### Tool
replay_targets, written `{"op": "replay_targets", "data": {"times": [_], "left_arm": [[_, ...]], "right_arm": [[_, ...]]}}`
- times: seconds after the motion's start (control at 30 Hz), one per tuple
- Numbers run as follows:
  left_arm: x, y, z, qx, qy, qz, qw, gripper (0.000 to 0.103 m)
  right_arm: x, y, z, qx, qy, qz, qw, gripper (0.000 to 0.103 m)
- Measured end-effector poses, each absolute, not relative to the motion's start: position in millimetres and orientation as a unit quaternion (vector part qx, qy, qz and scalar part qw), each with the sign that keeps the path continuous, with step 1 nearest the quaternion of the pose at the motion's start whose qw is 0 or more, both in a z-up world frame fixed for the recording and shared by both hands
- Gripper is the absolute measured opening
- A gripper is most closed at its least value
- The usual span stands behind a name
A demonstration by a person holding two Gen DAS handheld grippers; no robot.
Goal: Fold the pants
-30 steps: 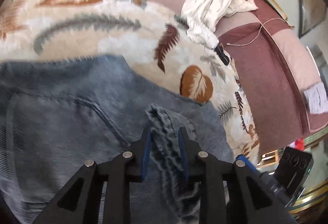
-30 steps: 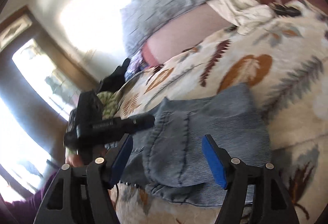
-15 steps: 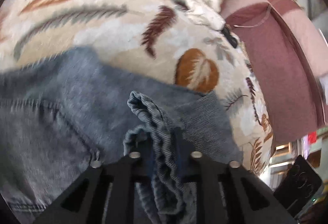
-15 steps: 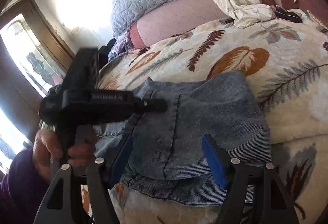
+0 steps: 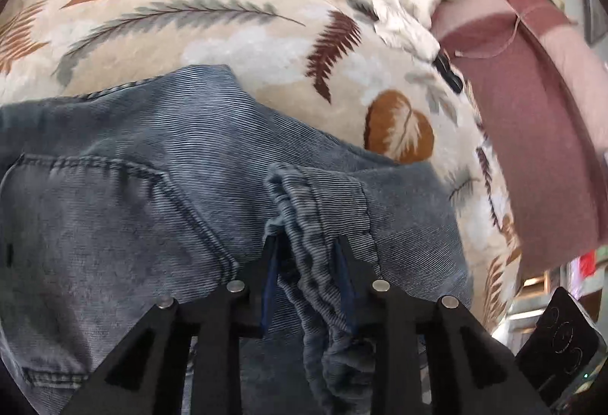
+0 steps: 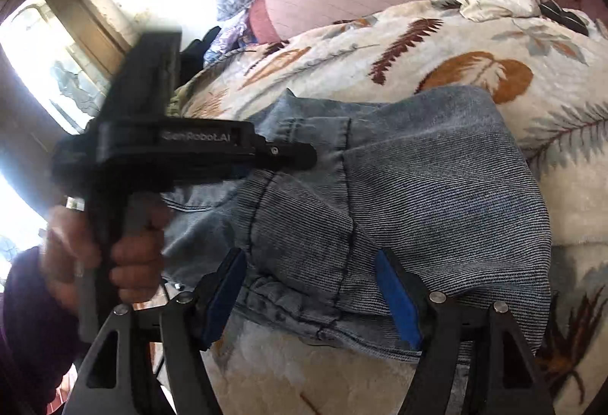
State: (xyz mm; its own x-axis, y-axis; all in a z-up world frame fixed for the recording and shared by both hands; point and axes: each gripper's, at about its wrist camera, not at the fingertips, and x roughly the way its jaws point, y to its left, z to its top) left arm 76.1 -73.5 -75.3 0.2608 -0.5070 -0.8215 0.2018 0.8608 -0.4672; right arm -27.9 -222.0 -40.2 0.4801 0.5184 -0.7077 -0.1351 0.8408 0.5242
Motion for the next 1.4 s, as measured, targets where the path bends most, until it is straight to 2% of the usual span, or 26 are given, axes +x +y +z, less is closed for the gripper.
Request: {"op": "replay_targets", "data": {"times": [0.2, 0.33, 0.57, 0.7, 0.73, 0.87, 1.0, 1.07, 1.13, 1.23, 1.4], "left_arm": [[54.7, -67.5, -36.0, -0.100, 0.494, -0.210, 0.838, 0.036], [47.7, -69.8, -30.4, -0.073, 0.482, -0.213, 0.846, 0.038], [33.9, -96.2, -60.4, 0.058, 0.505, -0.161, 0.846, 0.040], [26.8, -98.8, -64.6, 0.102, 0.491, -0.130, 0.856, 0.055], [25.6, -98.0, -63.5, 0.104, 0.491, -0.125, 0.856, 0.056], [17.6, -76.7, -48.4, 0.051, 0.487, -0.123, 0.863, 0.055], [-19.4, -35.6, -23.9, 0.014, 0.431, -0.088, 0.898, 0.056], [-42.0, -8.2, -13.5, 0.004, 0.397, -0.059, 0.916, 0.062], [-64.9, 27.2, -3.1, -0.015, 0.358, -0.006, 0.934, 0.076], [-90.5, 80.9, 6.9, -0.065, 0.309, 0.077, 0.946, 0.086], [-101.6, 141.2, -1.7, -0.163, 0.306, 0.141, 0.927, 0.088]], "right_arm": [[-36.0, -253.0, -24.3, 0.254, 0.407, 0.163, 0.862, 0.073], [-39.1, -267.4, -23.9, 0.262, 0.391, 0.107, 0.876, 0.073], [-31.7, -248.6, -34.8, 0.199, 0.435, 0.088, 0.874, 0.073], [-30.6, -233.8, -50.8, 0.130, 0.472, 0.076, 0.869, 0.073], [-29.6, -234.1, -51.5, 0.125, 0.470, 0.075, 0.870, 0.073], [-29.7, -239.7, -51.2, 0.140, 0.469, 0.077, 0.869, 0.074], [-34.4, -249.5, -42.6, 0.172, 0.447, 0.076, 0.875, 0.074], [-36.8, -251.8, -38.2, 0.176, 0.435, 0.071, 0.880, 0.074], [-40.3, -252.9, -32.5, 0.179, 0.421, 0.069, 0.887, 0.074], [-43.5, -247.6, -21.7, 0.165, 0.404, 0.070, 0.897, 0.074], [-25.4, -215.8, 7.4, 0.151, 0.392, 0.138, 0.897, 0.074]]}}
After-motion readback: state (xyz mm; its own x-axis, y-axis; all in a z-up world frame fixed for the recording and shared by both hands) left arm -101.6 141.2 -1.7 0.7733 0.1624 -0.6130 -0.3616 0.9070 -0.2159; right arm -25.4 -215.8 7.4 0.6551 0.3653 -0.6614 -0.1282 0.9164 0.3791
